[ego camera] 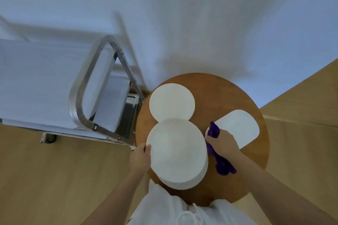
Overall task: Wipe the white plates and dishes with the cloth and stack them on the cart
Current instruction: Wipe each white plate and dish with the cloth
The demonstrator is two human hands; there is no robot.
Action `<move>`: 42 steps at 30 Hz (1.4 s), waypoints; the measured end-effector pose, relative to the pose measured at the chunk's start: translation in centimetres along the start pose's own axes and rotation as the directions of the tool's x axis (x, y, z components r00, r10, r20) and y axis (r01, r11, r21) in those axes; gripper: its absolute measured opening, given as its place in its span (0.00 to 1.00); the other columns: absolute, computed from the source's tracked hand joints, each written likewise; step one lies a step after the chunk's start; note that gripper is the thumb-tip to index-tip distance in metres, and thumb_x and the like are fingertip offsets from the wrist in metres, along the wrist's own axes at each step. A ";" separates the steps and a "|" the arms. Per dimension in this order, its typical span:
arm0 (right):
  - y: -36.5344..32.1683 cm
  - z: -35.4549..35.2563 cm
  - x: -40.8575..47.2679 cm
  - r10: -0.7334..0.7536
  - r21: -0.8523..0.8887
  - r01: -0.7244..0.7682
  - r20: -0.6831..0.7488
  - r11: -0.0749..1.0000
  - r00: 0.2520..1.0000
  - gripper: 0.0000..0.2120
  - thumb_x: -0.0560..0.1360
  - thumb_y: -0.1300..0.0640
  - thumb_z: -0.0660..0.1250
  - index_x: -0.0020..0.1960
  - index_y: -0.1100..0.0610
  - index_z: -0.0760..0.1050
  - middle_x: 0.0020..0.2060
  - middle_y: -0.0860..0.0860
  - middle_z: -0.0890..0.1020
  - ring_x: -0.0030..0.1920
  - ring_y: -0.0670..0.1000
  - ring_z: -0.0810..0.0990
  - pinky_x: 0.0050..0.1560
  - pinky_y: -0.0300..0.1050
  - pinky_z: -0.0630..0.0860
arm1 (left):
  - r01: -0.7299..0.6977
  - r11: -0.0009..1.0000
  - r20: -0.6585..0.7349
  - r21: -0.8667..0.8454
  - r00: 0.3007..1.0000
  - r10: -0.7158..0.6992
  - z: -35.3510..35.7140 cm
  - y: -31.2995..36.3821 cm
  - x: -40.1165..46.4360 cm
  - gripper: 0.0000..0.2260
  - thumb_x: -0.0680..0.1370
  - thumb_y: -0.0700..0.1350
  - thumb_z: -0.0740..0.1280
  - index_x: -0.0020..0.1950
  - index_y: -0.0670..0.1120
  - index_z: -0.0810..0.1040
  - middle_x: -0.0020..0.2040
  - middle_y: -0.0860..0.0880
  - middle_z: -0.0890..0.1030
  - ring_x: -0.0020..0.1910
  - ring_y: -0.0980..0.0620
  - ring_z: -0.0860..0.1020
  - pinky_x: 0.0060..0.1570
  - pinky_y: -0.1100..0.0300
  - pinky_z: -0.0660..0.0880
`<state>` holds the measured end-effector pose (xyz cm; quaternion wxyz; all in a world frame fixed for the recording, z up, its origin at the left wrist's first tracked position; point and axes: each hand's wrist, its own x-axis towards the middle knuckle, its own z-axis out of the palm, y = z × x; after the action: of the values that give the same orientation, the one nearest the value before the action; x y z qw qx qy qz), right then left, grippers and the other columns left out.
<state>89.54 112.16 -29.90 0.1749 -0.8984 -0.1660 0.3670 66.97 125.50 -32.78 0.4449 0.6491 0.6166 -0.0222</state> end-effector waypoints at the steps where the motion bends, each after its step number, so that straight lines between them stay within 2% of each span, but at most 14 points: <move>1: 0.0 0.1 0.2 0.001 0.013 0.000 -0.023 1.000 1.000 0.11 0.74 0.48 0.66 0.39 0.50 0.66 0.36 0.49 0.76 0.37 0.48 0.75 0.39 0.42 0.74 | -0.003 0.999 0.007 0.033 1.000 0.003 0.3 -0.5 0.1 0.12 0.83 0.47 0.58 0.46 0.43 0.77 0.41 0.46 0.79 0.40 0.51 0.78 0.37 0.65 0.71; 4: -0.1 0.3 0.5 -0.019 0.041 0.021 -0.046 0.999 0.999 0.08 0.75 0.51 0.65 0.40 0.52 0.68 0.36 0.51 0.78 0.36 0.49 0.76 0.36 0.41 0.73 | -0.025 0.996 0.041 0.081 0.999 0.022 1.3 -1.6 0.3 0.12 0.83 0.47 0.58 0.42 0.46 0.75 0.38 0.49 0.77 0.36 0.54 0.75 0.35 0.64 0.70; 10: -0.8 1.1 0.6 0.000 0.064 0.002 -0.029 0.998 1.000 0.12 0.74 0.54 0.66 0.38 0.48 0.63 0.34 0.47 0.73 0.34 0.47 0.73 0.30 0.36 0.66 | -0.076 0.981 0.052 0.179 0.996 0.067 2.8 -2.4 0.7 0.15 0.83 0.49 0.57 0.38 0.49 0.74 0.37 0.49 0.78 0.37 0.52 0.77 0.39 0.59 0.74; 13: -0.8 1.7 0.6 0.019 0.095 -0.019 0.000 0.995 1.000 0.11 0.74 0.55 0.66 0.40 0.49 0.64 0.35 0.47 0.74 0.35 0.47 0.74 0.30 0.36 0.68 | -0.130 0.933 0.008 0.335 0.991 0.135 3.1 -2.0 1.5 0.15 0.83 0.49 0.56 0.46 0.44 0.79 0.44 0.47 0.74 0.42 0.52 0.73 0.45 0.60 0.71; 16: -1.1 2.2 0.6 0.023 0.130 -0.025 0.013 0.991 1.000 0.11 0.74 0.55 0.66 0.39 0.49 0.63 0.35 0.49 0.75 0.34 0.48 0.75 0.30 0.37 0.69 | -0.150 0.903 -0.003 0.403 0.986 0.165 3.3 -1.8 2.4 0.14 0.83 0.48 0.56 0.53 0.43 0.80 0.48 0.47 0.73 0.49 0.51 0.71 0.52 0.59 0.71; 21: -2.1 2.8 0.9 0.017 0.173 -0.028 0.062 0.985 0.998 0.06 0.74 0.56 0.66 0.45 0.52 0.67 0.39 0.52 0.77 0.40 0.52 0.78 0.36 0.41 0.74 | -0.157 0.878 0.061 0.451 0.988 0.145 3.6 -2.1 3.5 0.15 0.83 0.48 0.55 0.51 0.43 0.80 0.51 0.45 0.78 0.53 0.48 0.73 0.56 0.56 0.71; 23: -2.5 3.1 1.0 0.016 0.186 -0.031 0.079 0.982 0.997 0.06 0.74 0.56 0.66 0.48 0.53 0.68 0.40 0.52 0.77 0.42 0.53 0.78 0.38 0.42 0.74 | -0.167 0.885 0.111 0.435 0.985 0.131 3.3 -1.9 4.3 0.15 0.82 0.51 0.56 0.45 0.45 0.79 0.46 0.46 0.79 0.51 0.46 0.76 0.55 0.55 0.72; 25: -2.9 3.5 1.1 0.023 0.204 -0.040 0.088 0.978 0.996 0.08 0.75 0.55 0.66 0.50 0.54 0.69 0.42 0.52 0.77 0.44 0.53 0.78 0.38 0.41 0.73 | -0.109 0.946 0.134 0.304 0.988 0.071 2.8 -1.1 5.4 0.14 0.81 0.54 0.60 0.42 0.46 0.76 0.41 0.48 0.79 0.47 0.44 0.79 0.51 0.54 0.74; 27: -3.4 3.8 1.3 0.018 0.231 -0.035 0.078 0.972 0.997 0.06 0.75 0.55 0.66 0.49 0.54 0.69 0.41 0.52 0.77 0.42 0.51 0.77 0.37 0.39 0.72 | -0.008 0.986 0.143 0.168 0.990 -0.016 2.6 0.3 6.9 0.16 0.80 0.57 0.61 0.50 0.46 0.78 0.46 0.49 0.80 0.50 0.45 0.79 0.54 0.52 0.75; 30: -4.2 4.2 1.7 0.046 0.328 -0.060 0.053 0.943 0.998 0.09 0.75 0.55 0.66 0.41 0.48 0.66 0.37 0.49 0.75 0.37 0.47 0.75 0.37 0.40 0.73 | 0.072 0.997 0.087 -0.003 0.994 -0.072 3.0 3.0 9.8 0.21 0.79 0.60 0.59 0.50 0.43 0.79 0.45 0.45 0.81 0.48 0.47 0.79 0.56 0.48 0.78; 31: -4.5 4.3 1.9 0.075 0.371 -0.088 0.051 0.925 0.996 0.11 0.75 0.55 0.67 0.40 0.48 0.65 0.36 0.48 0.75 0.37 0.48 0.75 0.37 0.41 0.73 | 0.103 0.994 0.064 -0.034 0.993 -0.101 3.2 3.8 10.8 0.21 0.80 0.59 0.59 0.54 0.42 0.79 0.48 0.45 0.81 0.51 0.46 0.79 0.57 0.47 0.77; 33: -5.2 4.4 2.3 0.134 0.443 -0.143 0.052 0.885 0.990 0.11 0.74 0.54 0.68 0.40 0.47 0.65 0.37 0.48 0.76 0.38 0.48 0.76 0.38 0.42 0.75 | 0.195 0.980 0.052 -0.044 0.980 -0.192 3.5 5.1 12.9 0.23 0.80 0.59 0.59 0.63 0.42 0.75 0.57 0.44 0.79 0.57 0.44 0.77 0.60 0.47 0.75; 36: -5.9 4.4 2.6 0.091 0.444 -0.083 0.005 0.892 0.996 0.10 0.74 0.55 0.68 0.39 0.49 0.67 0.36 0.49 0.76 0.37 0.49 0.76 0.41 0.46 0.76 | 0.254 0.967 0.104 -0.007 0.962 -0.252 3.6 5.7 15.1 0.22 0.80 0.59 0.60 0.63 0.43 0.74 0.59 0.43 0.78 0.56 0.44 0.76 0.59 0.47 0.74; 42: -7.1 4.4 2.6 0.026 0.458 -0.023 0.000 0.888 1.000 0.11 0.74 0.57 0.68 0.41 0.48 0.66 0.35 0.49 0.75 0.36 0.49 0.76 0.41 0.46 0.78 | 0.127 0.988 0.145 0.085 0.980 -0.139 3.3 6.1 16.1 0.18 0.82 0.51 0.59 0.69 0.45 0.69 0.66 0.43 0.75 0.64 0.42 0.74 0.62 0.49 0.72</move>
<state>86.96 120.33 -31.31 0.3777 -0.8351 -0.0628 0.3951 77.51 136.99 -40.75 0.4628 0.6192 0.6221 -0.1241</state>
